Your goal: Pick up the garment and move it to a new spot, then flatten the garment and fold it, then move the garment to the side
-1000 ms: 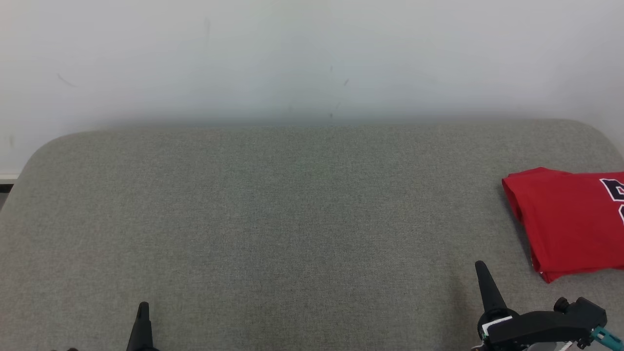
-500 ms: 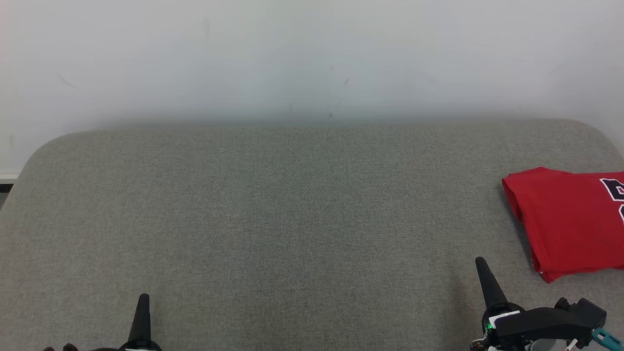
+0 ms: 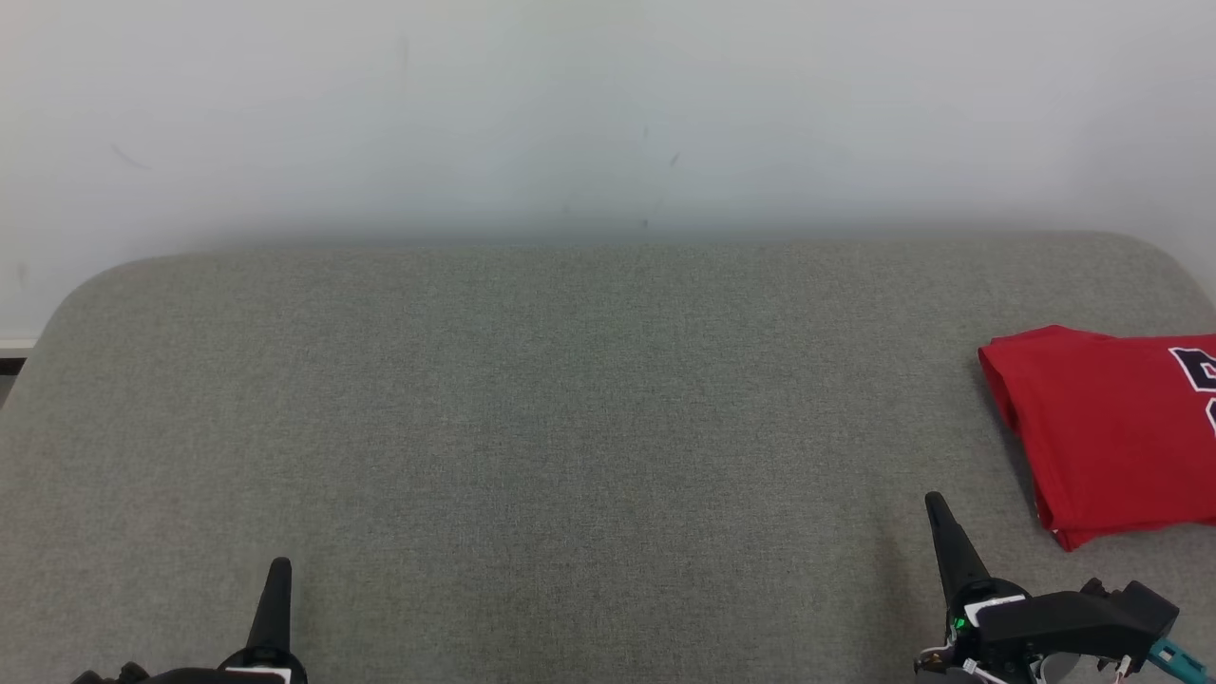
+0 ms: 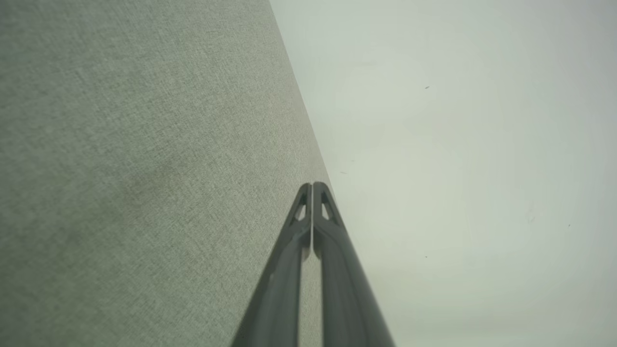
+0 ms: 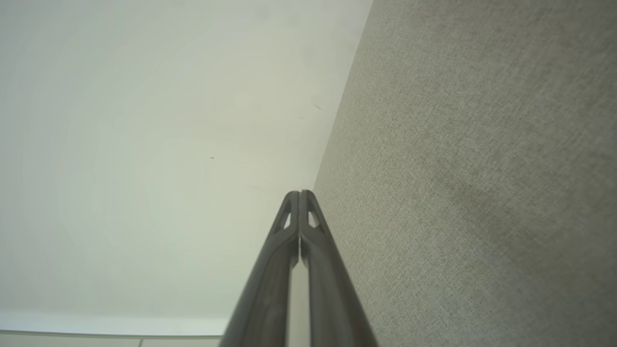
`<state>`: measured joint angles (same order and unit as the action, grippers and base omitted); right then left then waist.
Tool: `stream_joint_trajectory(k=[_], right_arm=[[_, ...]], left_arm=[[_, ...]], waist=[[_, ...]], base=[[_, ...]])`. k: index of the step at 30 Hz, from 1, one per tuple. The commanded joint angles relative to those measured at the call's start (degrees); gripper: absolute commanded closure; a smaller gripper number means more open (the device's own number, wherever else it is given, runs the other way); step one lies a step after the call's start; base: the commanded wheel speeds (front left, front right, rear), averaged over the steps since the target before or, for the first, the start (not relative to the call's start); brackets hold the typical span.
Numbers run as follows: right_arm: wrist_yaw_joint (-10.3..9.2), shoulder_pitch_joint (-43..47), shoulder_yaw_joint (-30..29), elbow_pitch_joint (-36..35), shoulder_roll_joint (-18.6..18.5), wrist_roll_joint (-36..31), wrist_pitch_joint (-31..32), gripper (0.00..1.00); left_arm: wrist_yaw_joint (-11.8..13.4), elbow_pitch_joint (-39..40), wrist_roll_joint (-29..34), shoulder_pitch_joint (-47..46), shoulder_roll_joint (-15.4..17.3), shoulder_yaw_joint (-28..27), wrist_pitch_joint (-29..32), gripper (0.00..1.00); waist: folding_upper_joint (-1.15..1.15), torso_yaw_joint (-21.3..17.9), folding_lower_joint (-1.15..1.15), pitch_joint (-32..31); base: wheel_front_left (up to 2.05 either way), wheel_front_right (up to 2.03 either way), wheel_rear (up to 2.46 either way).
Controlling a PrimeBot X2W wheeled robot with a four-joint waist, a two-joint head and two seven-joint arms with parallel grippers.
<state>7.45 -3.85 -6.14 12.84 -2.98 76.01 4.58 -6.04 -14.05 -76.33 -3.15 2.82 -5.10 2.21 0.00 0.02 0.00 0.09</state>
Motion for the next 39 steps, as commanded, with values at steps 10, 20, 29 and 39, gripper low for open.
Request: stream_joint_trajectory(k=[10,20,29,39], right_arm=[[0.05,-1.3,-0.2,0.2,0.1,5.5,0.7,1.00],[0.05,-1.8,-0.3,0.6,0.2,9.6,1.3,1.00],[0.06,-2.2,-0.4,0.9,0.2,13.2,1.7,1.00],[0.05,-2.6,-0.4,1.2,0.2,16.6,2.0,1.00]], left_arm=[[-0.6,0.2,-5.3,-1.8,0.1,-0.6,1.5,1.00],[-1.1,0.1,-9.5,-2.4,0.1,-1.0,2.6,1.00],[-1.3,0.0,-13.0,-3.0,0.1,-1.3,3.5,1.00],[-1.6,0.0,-16.2,-3.4,0.1,-1.5,4.5,1.00]], waist=[[0.00,0.0,0.00,0.0],[0.00,0.0,0.00,0.0],[0.00,0.0,0.00,0.1],[0.00,0.0,0.00,0.1]], base=[[0.00,0.00,0.00],[0.00,0.00,0.00],[0.00,0.00,0.00],[0.00,0.00,0.00]])
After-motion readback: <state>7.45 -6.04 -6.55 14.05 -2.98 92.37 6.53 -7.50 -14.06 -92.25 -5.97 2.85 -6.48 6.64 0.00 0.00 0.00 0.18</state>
